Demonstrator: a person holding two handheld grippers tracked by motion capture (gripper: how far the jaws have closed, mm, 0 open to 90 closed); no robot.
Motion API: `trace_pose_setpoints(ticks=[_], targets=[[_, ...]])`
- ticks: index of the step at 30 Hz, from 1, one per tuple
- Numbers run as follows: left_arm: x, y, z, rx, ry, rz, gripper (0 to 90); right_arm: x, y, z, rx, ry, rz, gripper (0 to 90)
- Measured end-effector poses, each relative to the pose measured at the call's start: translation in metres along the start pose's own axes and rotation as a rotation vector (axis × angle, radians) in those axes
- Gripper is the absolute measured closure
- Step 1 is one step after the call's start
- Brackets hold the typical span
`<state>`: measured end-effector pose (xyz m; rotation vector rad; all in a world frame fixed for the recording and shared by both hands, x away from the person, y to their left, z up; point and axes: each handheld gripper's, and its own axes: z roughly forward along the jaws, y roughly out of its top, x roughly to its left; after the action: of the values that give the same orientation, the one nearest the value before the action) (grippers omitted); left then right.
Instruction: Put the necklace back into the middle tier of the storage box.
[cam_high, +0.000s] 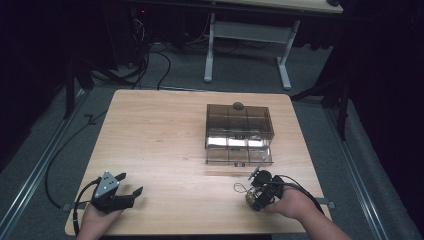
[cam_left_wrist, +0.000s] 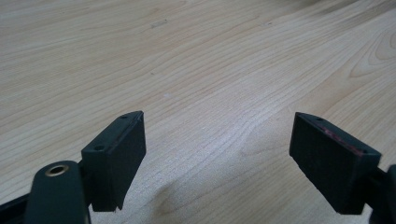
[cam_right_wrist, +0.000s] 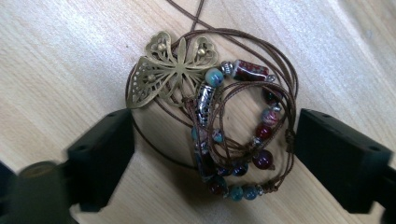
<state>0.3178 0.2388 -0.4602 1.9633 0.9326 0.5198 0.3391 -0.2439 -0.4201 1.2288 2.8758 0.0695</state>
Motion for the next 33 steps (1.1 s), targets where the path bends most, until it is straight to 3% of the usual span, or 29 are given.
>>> trace_pose_setpoints(ticks=[2, 6, 13, 20, 25, 33], targets=[[0.000, 0.000, 0.000, -0.001, 0.000, 0.000, 19.2, 0.001, 0.001, 0.001, 0.007, -0.022, -0.020, 16.2], [0.000, 0.000, 0.000, -0.001, -0.001, 0.000, 19.2, 0.002, 0.001, 0.003, 0.009, -0.014, -0.033, 20.8], [0.000, 0.000, 0.000, 0.001, -0.002, 0.000, 19.3, 0.001, -0.001, -0.003, -0.015, -0.015, -0.051, 47.6], [0.000, 0.000, 0.000, 0.002, -0.002, 0.000, 19.4, 0.003, -0.001, -0.006, -0.021, -0.013, -0.058, 65.6], [0.000, 0.000, 0.000, 0.003, -0.003, 0.001, 19.5, 0.005, -0.001, -0.006, -0.020, -0.010, -0.069, 75.5], [0.000, 0.000, 0.000, 0.002, -0.005, 0.001, 19.5, 0.006, 0.001, -0.014, -0.017, -0.023, -0.065, 82.2]])
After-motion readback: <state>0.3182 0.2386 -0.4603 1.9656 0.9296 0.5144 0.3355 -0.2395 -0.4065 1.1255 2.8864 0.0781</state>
